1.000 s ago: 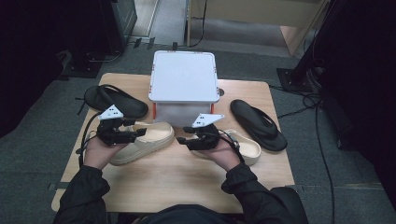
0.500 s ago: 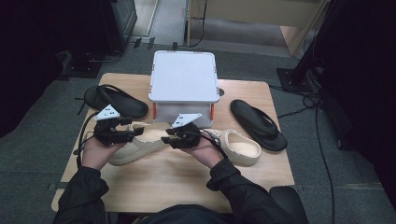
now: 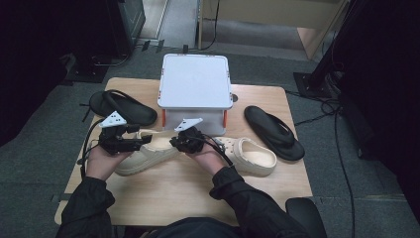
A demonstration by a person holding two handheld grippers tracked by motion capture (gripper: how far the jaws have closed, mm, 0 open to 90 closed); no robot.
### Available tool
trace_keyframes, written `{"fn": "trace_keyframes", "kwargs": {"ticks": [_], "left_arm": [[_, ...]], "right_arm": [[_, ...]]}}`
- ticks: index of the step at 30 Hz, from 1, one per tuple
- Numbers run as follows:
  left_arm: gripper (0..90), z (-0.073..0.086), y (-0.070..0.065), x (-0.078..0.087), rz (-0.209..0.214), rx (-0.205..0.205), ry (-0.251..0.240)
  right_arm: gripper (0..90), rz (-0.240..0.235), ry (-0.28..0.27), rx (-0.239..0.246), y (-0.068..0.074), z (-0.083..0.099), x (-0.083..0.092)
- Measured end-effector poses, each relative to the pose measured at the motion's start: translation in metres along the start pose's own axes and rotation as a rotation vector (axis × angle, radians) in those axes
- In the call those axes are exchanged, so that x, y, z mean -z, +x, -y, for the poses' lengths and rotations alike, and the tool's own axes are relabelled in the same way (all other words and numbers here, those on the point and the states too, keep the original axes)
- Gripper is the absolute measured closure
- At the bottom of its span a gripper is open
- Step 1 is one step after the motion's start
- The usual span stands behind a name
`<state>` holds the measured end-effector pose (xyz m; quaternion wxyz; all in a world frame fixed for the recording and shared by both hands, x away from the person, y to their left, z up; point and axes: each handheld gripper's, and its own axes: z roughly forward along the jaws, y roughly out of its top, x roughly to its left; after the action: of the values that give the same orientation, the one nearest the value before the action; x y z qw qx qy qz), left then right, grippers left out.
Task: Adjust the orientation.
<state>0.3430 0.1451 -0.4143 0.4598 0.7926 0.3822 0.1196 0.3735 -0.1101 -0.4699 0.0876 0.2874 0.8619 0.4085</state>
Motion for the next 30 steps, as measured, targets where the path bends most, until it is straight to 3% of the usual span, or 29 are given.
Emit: {"fn": "trace_keyframes", "kwargs": {"ticks": [5,9,12,21,30], "left_arm": [[31.4,0.000,0.002,0.001,-0.001,0.001,0.001],[31.5,0.000,0.002,0.002,-0.002,0.008,-0.006],[31.5,0.001,0.002,0.001,-0.004,0.002,0.000],[31.5,0.001,0.003,0.002,-0.007,0.008,-0.003],[31.9,0.003,0.006,0.004,-0.013,0.022,-0.006]], "right_arm": [[89.7,-0.019,0.018,0.013,0.004,0.000,0.003],[90.0,-0.029,0.041,0.007,0.006,0.000,0.005],[90.0,-0.067,0.070,-0.034,0.005,0.000,0.008],[90.0,-0.105,0.094,-0.013,0.016,0.007,0.017],[90.0,-0.173,0.114,-0.024,0.027,0.015,0.024]]}}
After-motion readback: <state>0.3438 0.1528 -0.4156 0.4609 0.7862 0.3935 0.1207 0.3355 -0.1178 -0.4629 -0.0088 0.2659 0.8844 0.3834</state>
